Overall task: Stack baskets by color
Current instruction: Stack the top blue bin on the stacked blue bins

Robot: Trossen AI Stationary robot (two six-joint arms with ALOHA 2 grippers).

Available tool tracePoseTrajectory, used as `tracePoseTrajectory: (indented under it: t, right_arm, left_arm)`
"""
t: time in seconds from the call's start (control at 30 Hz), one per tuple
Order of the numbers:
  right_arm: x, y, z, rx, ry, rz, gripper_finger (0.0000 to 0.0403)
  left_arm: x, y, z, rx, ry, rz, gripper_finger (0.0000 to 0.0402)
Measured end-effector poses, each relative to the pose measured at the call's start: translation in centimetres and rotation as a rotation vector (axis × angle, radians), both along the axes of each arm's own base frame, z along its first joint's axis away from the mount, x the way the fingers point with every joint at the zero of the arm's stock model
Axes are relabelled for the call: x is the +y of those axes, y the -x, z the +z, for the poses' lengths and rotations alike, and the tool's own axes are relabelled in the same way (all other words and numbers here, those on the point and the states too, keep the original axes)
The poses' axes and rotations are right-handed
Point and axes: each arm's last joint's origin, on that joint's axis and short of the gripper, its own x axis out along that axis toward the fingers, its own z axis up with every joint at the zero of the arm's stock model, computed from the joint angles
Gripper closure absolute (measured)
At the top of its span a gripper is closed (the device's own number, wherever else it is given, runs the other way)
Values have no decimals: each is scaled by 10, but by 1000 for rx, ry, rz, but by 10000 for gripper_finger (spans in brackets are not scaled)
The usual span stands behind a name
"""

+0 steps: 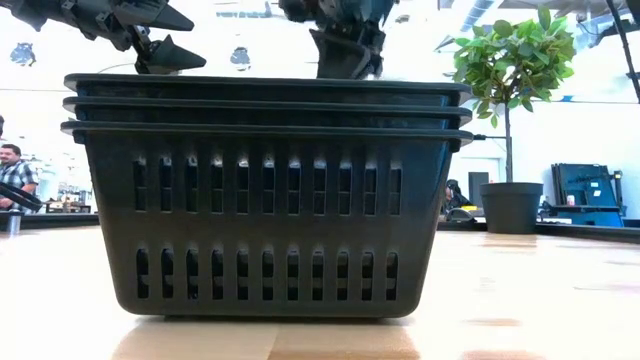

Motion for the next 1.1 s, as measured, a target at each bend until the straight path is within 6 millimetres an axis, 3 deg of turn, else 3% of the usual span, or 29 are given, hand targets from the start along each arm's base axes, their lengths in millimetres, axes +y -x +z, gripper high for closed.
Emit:
tracePoseTrajectory:
  t: [0.13,0.33,0.6,0.93,1.1]
  right_arm:
    - [-12,-2,-4,30,-158,6,365]
    - [-26,-5,-5,45,-306,-7,286]
    - [-31,-5,-5,47,-325,2,193]
    - [-32,-11,-45,94,-327,-34,195]
    - [-28,-14,-44,66,-333,-21,243]
  left_arm:
    - [0,0,0,0,0,-1,132]
    - [0,0,-2,17,2,-4,132]
    - [0,1,-4,40,2,-5,132]
    - [0,1,-3,38,-17,-8,132]
    - [0,1,-3,36,-17,-8,132]
